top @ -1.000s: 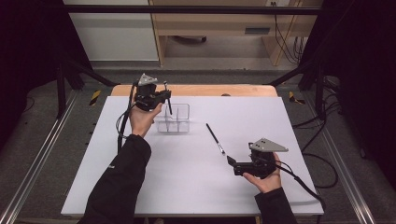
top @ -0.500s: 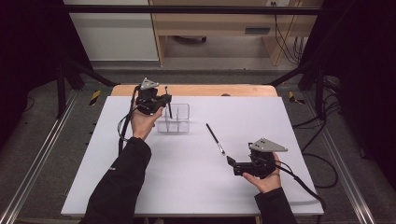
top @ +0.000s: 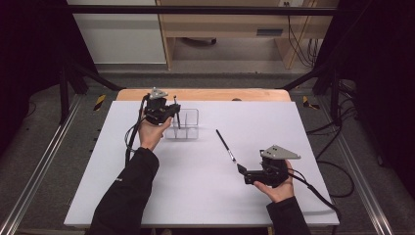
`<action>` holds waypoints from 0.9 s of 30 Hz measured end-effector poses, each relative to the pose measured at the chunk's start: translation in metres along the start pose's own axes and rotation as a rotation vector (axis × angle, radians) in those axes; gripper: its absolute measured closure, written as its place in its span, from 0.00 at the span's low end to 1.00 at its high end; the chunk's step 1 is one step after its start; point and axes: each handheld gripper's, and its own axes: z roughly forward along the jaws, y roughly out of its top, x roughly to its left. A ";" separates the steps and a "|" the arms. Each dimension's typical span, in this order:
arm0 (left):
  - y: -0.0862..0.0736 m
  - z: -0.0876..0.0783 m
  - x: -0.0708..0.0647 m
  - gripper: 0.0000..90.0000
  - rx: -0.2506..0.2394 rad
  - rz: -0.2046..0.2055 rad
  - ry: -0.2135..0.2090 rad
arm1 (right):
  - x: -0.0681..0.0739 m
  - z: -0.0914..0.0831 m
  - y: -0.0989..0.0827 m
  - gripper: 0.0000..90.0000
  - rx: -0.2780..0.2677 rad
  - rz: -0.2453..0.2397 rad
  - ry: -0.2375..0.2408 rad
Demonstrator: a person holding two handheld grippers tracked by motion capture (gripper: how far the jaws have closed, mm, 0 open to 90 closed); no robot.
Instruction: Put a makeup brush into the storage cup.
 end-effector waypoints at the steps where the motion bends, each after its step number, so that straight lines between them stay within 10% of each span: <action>1: -0.001 0.001 0.000 0.93 0.002 0.001 0.000 | 0.000 0.000 0.000 0.06 0.000 -0.001 0.000; 27: -0.013 -0.006 -0.002 0.87 0.039 0.025 -0.003 | 0.001 0.000 0.000 0.06 -0.003 0.002 0.002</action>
